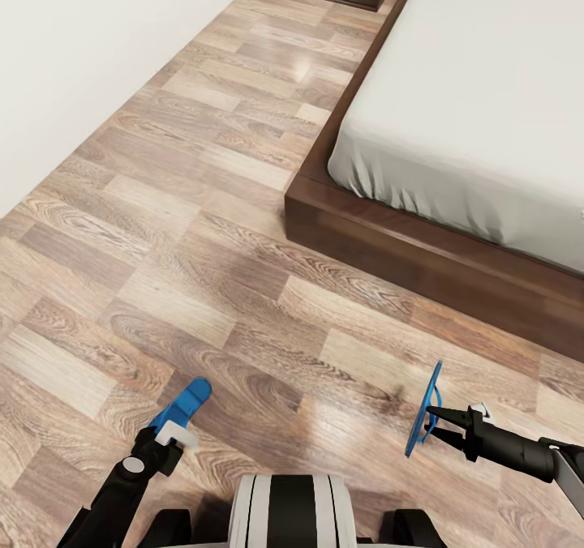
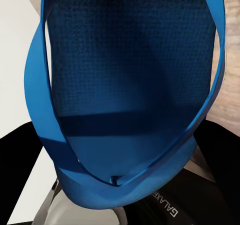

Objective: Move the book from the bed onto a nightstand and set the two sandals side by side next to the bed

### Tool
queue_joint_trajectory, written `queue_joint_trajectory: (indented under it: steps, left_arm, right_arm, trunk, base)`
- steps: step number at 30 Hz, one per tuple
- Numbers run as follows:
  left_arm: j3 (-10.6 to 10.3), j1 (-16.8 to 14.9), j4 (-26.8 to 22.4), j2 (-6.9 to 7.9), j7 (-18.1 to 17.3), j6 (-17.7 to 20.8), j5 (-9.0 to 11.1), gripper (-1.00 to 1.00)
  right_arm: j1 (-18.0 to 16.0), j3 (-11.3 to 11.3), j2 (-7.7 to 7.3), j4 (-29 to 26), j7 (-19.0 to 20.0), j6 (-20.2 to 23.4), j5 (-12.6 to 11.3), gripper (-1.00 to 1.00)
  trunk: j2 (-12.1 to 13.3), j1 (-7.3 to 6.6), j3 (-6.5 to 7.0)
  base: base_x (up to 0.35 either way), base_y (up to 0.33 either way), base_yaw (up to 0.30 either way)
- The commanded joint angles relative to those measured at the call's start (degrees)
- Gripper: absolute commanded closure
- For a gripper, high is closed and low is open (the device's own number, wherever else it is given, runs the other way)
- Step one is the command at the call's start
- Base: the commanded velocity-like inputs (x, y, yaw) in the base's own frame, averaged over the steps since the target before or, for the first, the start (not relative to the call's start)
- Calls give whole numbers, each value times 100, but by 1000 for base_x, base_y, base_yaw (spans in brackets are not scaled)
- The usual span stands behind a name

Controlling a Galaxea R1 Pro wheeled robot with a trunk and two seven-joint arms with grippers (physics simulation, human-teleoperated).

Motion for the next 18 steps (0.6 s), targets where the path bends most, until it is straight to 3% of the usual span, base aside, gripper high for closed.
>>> queue_joint_trajectory:
  steps: [1,15,18]
  left_arm:
    - [12,-1,-13,-3,-54,19,-66,100]
    - [12,-1,-13,3,-83,28,-54,100]
    - [17,-1,-25,5,-345,31,-47,100]
  right_arm:
    - [-1,1,0,1,10,28,0,100]
    - [-1,-1,-6,1,5,28,1,100]
    - [-1,5,-3,1,-5,24,6,100]
  trunk:
    - [0,-3,20]
    - [19,-39,330]
    - [23,-47,396]
  base:
    - [0,0,0]
    - [0,0,0]
    - [0,0,0]
